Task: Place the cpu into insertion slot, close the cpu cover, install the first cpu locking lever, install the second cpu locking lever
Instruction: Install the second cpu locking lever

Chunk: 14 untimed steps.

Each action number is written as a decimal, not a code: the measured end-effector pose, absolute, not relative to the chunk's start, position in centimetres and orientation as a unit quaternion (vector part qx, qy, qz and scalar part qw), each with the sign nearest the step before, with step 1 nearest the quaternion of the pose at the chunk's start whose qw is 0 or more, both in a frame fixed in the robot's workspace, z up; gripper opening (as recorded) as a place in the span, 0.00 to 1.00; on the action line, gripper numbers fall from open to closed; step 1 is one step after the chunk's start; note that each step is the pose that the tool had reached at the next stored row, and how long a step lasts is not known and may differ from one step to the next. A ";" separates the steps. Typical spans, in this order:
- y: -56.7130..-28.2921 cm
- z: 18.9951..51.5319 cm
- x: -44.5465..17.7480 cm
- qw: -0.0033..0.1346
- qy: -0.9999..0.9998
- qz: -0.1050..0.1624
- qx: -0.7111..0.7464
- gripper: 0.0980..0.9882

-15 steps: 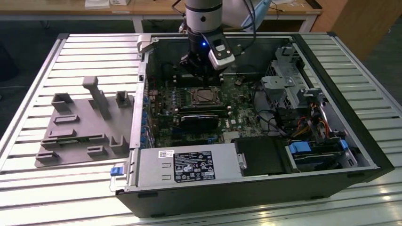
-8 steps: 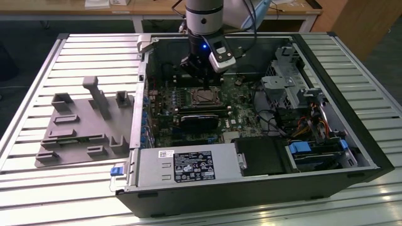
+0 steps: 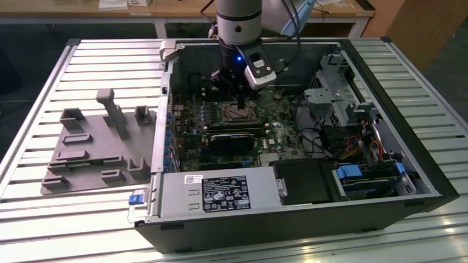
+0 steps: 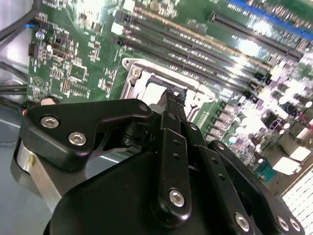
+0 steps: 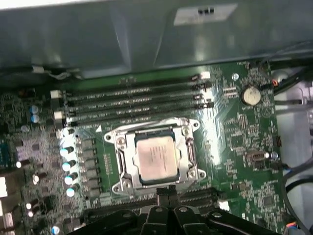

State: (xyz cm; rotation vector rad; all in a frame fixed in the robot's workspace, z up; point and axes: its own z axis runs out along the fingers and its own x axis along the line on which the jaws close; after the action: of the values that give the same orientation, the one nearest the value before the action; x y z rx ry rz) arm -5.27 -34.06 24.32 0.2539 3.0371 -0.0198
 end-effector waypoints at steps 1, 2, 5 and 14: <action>-34.3 24.3 -5.3 0.047 0.995 -0.006 0.083 0.00; -34.5 24.3 -5.3 0.047 0.995 -0.006 0.083 0.00; -35.1 24.3 -5.3 0.047 0.995 -0.006 0.083 0.00; -36.1 24.2 -5.3 0.047 0.995 -0.002 0.083 0.00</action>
State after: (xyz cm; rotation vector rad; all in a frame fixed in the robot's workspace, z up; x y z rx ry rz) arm -5.26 -36.13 24.24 0.2548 3.0378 -0.0069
